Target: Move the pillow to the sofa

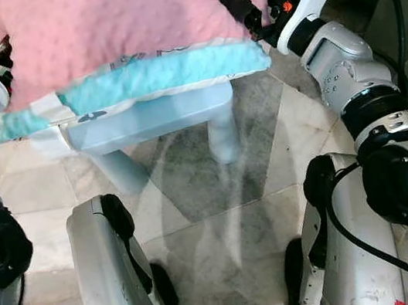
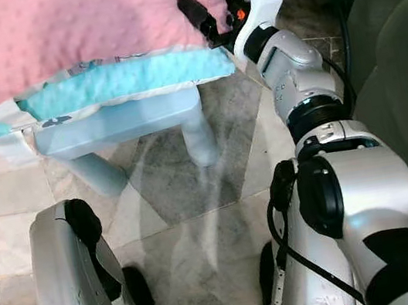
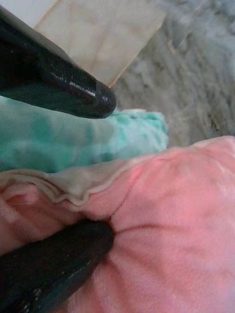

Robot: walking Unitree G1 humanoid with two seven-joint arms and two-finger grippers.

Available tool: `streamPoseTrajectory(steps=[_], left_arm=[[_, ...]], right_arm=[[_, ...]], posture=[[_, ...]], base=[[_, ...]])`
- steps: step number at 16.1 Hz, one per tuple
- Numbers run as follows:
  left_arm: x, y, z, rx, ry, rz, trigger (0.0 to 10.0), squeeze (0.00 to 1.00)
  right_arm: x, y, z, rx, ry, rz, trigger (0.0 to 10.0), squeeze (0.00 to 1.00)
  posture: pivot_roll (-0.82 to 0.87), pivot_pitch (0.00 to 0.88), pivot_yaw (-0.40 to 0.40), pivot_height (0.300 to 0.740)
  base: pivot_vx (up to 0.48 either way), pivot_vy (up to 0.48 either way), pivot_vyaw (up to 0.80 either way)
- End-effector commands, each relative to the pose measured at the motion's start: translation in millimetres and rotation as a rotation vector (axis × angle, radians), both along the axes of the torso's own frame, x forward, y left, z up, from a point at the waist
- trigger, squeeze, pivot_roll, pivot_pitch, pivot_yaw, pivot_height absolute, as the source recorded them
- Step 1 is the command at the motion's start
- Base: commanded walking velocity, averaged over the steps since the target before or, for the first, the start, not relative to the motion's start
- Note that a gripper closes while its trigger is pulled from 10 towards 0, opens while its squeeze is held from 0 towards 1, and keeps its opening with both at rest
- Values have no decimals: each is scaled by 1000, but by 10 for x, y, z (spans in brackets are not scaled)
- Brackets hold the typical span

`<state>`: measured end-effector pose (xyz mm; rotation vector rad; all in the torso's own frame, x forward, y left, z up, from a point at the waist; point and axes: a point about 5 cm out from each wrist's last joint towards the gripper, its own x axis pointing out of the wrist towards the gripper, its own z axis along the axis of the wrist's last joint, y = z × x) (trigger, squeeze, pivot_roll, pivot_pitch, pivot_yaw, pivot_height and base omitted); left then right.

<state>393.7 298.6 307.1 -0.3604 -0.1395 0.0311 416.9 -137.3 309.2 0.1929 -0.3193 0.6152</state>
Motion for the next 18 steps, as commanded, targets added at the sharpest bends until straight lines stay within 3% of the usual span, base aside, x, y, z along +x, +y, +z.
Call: streamPoseTrajectory(steps=[1,3,4,7,8,9,11,12,13,14,15,16,17,18], left_arm=[[-49,99,58,41,-14,37,10000,0],[-100,207,120,-15,-71,107,10000,0],[-94,193,113,-49,-69,91,10000,0],[24,-120,31,-242,-12,-125,10000,0],[39,-178,27,-252,-6,-161,10000,0],[80,-383,30,-304,14,-285,10000,0],[80,-537,60,-297,2,-410,10000,0],[74,-543,60,-290,0,-422,10000,0],[62,-528,51,-254,-5,-421,9451,0],[50,-509,43,-230,-5,-416,7529,0],[44,-490,38,-228,-7,-411,3922,0],[19,-437,41,-222,-15,-407,2510,0],[13,-404,38,-181,-9,-383,8275,0],[-3,-345,45,-145,-15,-339,10000,0]], right_arm=[[-8,-22,-2,11,6,37,10000,0],[-30,-107,27,-1,-23,51,10000,0],[-33,-146,41,22,-20,51,10000,0],[-39,-139,-50,38,21,97,10000,0],[-42,-119,-67,37,27,114,10000,0],[-64,22,-142,21,42,205,10000,0],[-96,181,-244,-8,55,291,10000,0],[-109,216,-265,-6,56,318,0,0],[-123,254,-289,-7,57,344,0,0],[-131,274,-304,-16,56,353,0,0],[-136,285,-318,-23,56,357,0,0],[-140,287,-347,-26,60,357,0,0],[-137,276,-353,-25,62,351,0,0],[-140,265,-354,-26,61,349,0,0]], posture=[[43,426,60,329],[36,424,54,329],[33,419,52,329],[27,409,55,329],[27,409,55,329],[27,395,59,329],[25,388,55,329],[25,386,55,329],[26,381,54,329],[26,381,54,329],[27,377,54,329],[29,372,54,329],[32,366,56,329],[32,361,58,329]], base=[[0,0,0],[0,0,0],[0,0,0],[0,0,0],[0,0,0],[0,0,0],[0,0,0],[0,0,0],[0,0,0],[0,0,0],[0,0,0],[0,0,0],[0,0,0],[0,0,0]])
